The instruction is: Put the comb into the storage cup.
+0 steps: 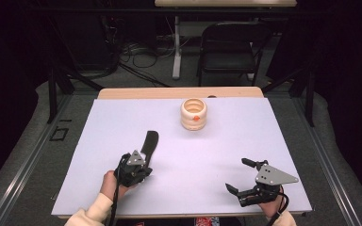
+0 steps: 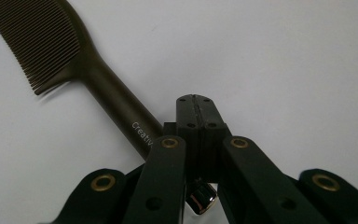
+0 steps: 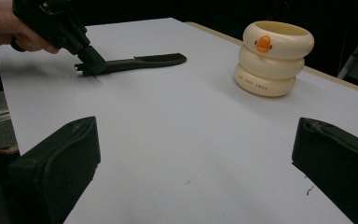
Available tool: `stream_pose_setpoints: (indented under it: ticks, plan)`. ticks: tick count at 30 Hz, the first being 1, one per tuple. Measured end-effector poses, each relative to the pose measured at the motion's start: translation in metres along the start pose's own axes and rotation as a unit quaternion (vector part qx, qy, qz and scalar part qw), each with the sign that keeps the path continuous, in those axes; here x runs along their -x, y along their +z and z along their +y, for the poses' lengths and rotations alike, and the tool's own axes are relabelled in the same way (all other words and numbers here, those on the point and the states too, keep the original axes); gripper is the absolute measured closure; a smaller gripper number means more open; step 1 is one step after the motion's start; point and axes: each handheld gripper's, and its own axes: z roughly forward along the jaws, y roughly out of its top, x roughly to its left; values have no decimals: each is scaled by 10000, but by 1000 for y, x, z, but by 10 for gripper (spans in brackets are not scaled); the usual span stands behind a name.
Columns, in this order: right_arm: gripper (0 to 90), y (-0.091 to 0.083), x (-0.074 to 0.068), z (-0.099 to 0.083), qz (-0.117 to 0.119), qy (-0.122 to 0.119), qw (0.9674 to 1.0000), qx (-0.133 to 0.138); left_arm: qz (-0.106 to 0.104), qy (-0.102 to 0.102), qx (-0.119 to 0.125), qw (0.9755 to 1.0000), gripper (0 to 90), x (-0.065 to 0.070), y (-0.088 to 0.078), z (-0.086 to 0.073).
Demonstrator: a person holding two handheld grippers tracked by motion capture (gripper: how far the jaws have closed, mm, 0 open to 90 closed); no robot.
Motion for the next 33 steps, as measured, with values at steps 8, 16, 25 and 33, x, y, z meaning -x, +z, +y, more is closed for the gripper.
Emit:
stream_pose_setpoints:
  ticks: [8,16,25,33]
  plan:
    - [5,0,0,0,1,0,10000,6,63,-71,-11,10000,900,-4,-2,-2]
    - [6,0,0,0,-2,36,10000,-1,144,-159,-35,9998,900,-9,-3,-3]
    - [5,0,0,0,-5,47,10000,-16,265,-263,-73,9993,900,-14,-4,-5]
    - [5,0,0,0,-24,29,10000,-16,338,-313,-51,9989,900,-19,-5,-6]
